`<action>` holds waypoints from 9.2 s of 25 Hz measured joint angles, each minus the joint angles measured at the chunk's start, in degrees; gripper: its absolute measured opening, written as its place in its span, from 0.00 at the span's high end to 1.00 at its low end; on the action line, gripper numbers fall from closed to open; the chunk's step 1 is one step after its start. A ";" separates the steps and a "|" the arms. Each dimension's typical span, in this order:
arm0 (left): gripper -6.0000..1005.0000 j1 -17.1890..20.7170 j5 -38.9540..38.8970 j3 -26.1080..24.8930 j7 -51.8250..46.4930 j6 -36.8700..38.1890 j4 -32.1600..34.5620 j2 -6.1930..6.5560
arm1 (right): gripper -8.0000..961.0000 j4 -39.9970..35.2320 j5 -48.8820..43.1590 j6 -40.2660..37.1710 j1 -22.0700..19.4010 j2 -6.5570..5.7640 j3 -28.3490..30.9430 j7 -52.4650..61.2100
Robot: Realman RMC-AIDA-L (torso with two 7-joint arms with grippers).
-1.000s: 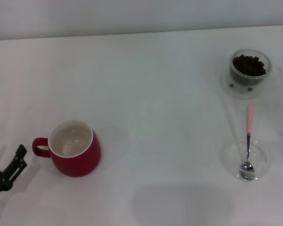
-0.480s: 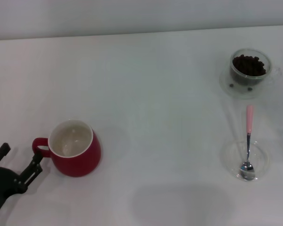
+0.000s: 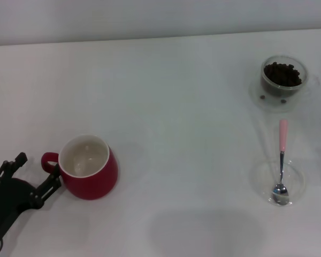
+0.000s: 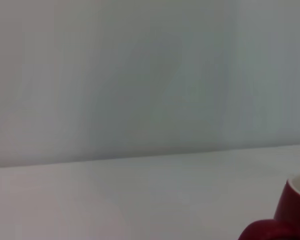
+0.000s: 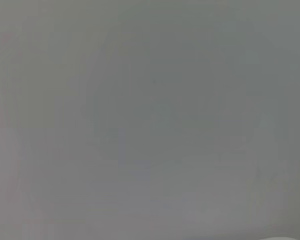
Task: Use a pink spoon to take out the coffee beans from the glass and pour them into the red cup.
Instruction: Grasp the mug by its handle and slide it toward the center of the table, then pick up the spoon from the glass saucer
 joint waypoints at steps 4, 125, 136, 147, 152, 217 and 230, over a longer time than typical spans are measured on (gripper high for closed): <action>0.15 -0.15 -0.03 -0.09 0.00 0.00 0.00 0.00 | 0.11 0.00 0.06 0.00 0.01 0.00 0.05 -0.11; 0.88 -25.88 8.38 -0.25 -0.24 18.81 -6.70 -0.39 | 0.12 0.44 0.00 0.45 1.19 0.09 -0.39 0.14; 0.89 -27.43 11.24 -0.53 -0.18 19.90 -7.29 -0.70 | 0.12 0.44 0.00 0.45 0.95 0.08 -0.40 0.19; 0.89 -25.99 12.63 -0.45 -0.17 19.22 -7.48 -0.60 | 0.13 0.52 0.00 0.45 0.71 0.09 -0.47 0.07; 0.79 -24.47 13.44 -0.53 -0.17 17.16 -7.10 -0.54 | 0.13 0.53 0.00 0.46 0.51 0.09 -0.48 0.21; 0.23 -2.29 0.96 -0.62 0.00 -6.16 3.75 0.17 | 0.13 -26.29 -43.05 5.32 -1.54 -10.80 -16.29 74.38; 0.23 -3.26 1.01 -0.44 0.00 -6.14 3.79 0.27 | 0.14 -26.31 -54.36 13.46 3.85 -9.48 -16.42 77.53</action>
